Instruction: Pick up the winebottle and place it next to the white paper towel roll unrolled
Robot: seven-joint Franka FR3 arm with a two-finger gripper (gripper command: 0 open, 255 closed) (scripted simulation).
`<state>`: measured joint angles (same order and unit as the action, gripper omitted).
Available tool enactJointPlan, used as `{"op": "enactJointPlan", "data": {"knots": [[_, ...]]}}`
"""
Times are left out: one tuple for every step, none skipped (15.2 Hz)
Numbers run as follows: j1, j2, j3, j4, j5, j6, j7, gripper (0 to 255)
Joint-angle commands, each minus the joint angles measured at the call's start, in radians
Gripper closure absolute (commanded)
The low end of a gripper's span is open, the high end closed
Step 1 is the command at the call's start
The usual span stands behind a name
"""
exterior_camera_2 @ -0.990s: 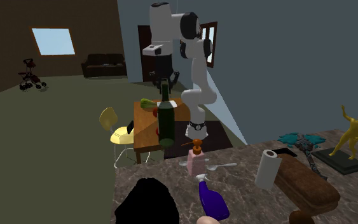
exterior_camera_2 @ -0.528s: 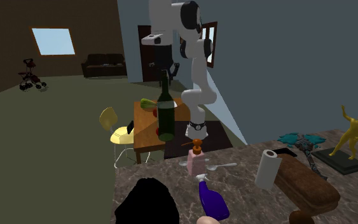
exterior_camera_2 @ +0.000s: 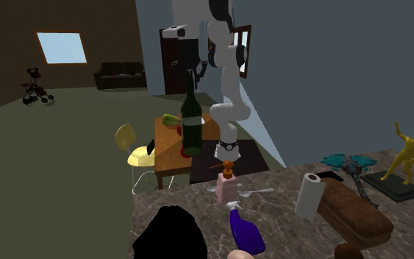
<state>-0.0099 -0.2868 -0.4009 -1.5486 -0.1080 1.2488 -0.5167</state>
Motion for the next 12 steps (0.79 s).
{"op": "enactJointPlan", "data": {"knots": [[0.001, 0.019, -0.004, 0.049, 0.005, -0.032, -0.007, 255], [0.001, 0.024, -0.005, 0.063, 0.007, -0.040, -0.009, 255], [0.008, 0.006, 0.017, 0.044, 0.006, -0.040, 0.022, 255], [0.016, -0.011, 0.038, 0.027, 0.007, -0.040, 0.052, 255], [0.023, -0.026, 0.059, 0.011, 0.010, -0.040, 0.082, 255], [0.030, -0.039, 0.080, -0.004, 0.013, -0.041, 0.111, 255], [0.037, -0.052, 0.101, -0.018, 0.017, -0.041, 0.140, 255], [0.043, -0.063, 0.121, -0.030, 0.022, -0.041, 0.169, 255], [0.050, -0.073, 0.142, -0.041, 0.027, -0.041, 0.197, 255], [0.057, -0.081, 0.161, -0.050, 0.034, -0.041, 0.226, 255], [0.063, -0.089, 0.181, -0.059, 0.040, -0.041, 0.253, 255], [0.070, -0.095, 0.201, -0.066, 0.048, -0.041, 0.281, 255]]}}
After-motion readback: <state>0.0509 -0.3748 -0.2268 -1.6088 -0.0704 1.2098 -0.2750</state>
